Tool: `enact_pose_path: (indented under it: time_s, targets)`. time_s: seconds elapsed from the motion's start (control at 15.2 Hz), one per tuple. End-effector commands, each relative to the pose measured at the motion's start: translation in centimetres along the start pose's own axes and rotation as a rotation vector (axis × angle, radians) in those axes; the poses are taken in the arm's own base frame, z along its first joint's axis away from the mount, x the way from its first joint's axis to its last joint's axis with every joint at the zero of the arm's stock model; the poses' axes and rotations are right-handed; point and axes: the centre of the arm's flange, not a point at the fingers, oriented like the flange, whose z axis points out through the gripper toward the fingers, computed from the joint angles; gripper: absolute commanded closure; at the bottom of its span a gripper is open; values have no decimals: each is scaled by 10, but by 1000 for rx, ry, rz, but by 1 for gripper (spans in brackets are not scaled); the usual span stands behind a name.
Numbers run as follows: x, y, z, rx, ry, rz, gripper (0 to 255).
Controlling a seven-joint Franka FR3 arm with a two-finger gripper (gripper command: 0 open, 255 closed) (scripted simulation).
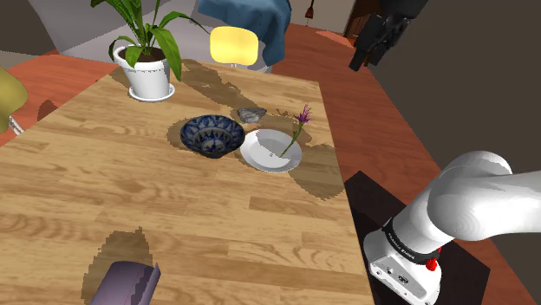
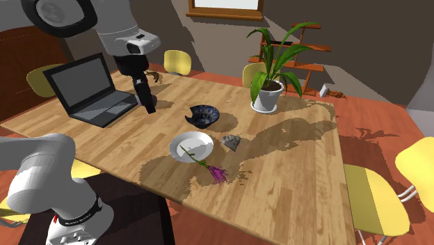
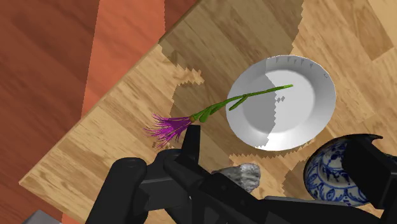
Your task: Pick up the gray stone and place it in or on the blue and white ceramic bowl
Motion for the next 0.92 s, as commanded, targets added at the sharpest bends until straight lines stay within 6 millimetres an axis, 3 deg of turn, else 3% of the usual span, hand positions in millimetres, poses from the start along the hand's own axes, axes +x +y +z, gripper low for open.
enact_pose_path:
  time_s: [0.0,0.86]
  targets:
    - [0,0,0,0,0,0,0]
    - [146,-24,113,-51,-111,-117,0]
